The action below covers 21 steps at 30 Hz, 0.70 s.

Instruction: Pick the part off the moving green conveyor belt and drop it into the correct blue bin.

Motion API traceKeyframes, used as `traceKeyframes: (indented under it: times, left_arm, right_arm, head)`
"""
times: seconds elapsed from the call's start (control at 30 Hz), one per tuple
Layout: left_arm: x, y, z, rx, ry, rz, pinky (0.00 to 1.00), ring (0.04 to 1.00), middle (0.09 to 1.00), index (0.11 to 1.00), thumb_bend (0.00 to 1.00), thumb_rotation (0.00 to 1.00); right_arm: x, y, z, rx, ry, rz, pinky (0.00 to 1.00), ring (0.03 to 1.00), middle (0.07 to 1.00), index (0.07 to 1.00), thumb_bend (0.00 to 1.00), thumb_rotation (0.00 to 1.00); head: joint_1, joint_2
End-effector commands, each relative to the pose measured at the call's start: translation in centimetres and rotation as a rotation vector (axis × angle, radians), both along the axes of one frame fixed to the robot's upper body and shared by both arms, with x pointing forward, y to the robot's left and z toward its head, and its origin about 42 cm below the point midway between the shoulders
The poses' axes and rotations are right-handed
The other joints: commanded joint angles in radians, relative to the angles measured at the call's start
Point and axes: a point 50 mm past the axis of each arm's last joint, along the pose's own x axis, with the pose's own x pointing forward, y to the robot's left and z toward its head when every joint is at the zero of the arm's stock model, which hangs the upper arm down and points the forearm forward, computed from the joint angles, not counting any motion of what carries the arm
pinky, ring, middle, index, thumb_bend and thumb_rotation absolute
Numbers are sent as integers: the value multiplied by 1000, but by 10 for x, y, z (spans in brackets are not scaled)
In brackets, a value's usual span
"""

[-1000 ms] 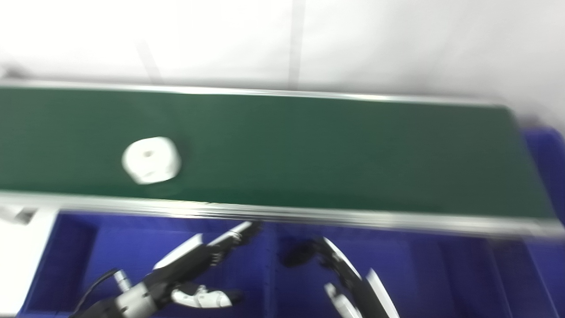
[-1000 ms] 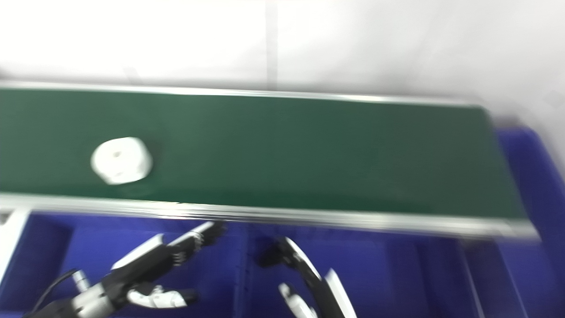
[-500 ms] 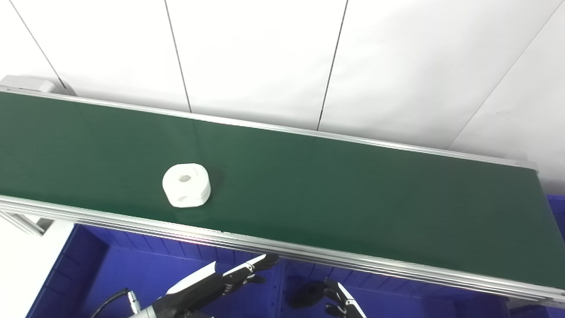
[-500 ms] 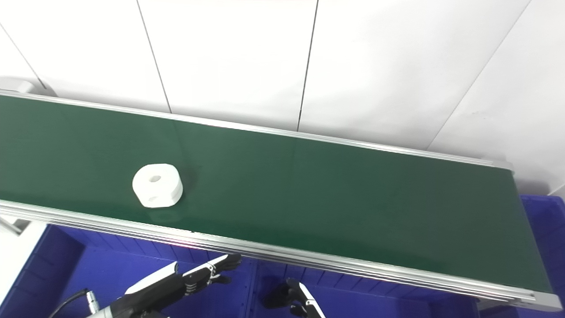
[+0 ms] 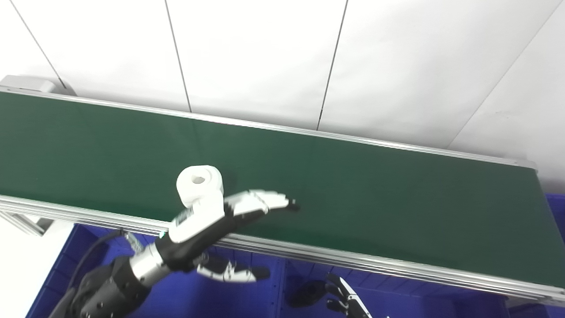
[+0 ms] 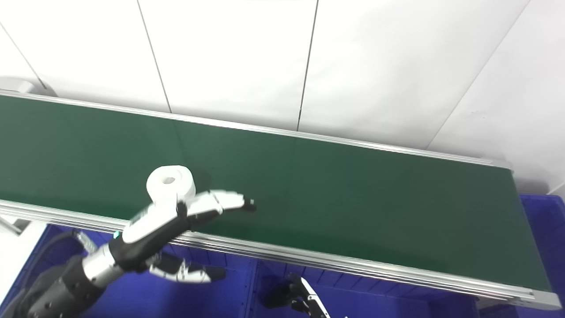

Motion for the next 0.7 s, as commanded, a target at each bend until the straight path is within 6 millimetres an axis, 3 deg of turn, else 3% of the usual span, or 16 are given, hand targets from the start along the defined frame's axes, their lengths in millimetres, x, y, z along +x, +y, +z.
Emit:
traceKeyframes:
  times: [0.0,0.23,0.4,0.43,0.53,0.67]
  left_arm:
    - [7,4,19,8,-115,4,874,886,896,880,660,148]
    - [38,1,33,26,-227,61,867,865,872,853,770,159]
    - [76,2,27,123,-240,119,872,896,904,795,860,199]
    - [83,3,25,144,-231,129,852,903,919,817,923,227]
    - [100,6,21,195,-198,134,785,872,912,831,988,230]
    - [119,10,15,273,-149,152,754,843,904,821,1000,240]
  right_arm:
    - [4,1,5,26,-37,-3,823,910,948,926,364,953]
    - [13,1,3,22,-48,9,826,909,948,926,383,970]
    - [16,2,0,34,-48,7,833,908,942,919,374,955]
    - [16,2,0,36,-48,6,833,908,942,919,373,952]
    - [15,2,-1,37,-50,2,831,907,940,917,375,945]
    - [14,2,-1,33,-53,-4,826,904,937,912,375,946]
  head:
    - [-2,-2]
    - [-3,-13]
    - [-16,-15]
    - [-17,-16]
    - [-21,-17]
    - [-26,-15]
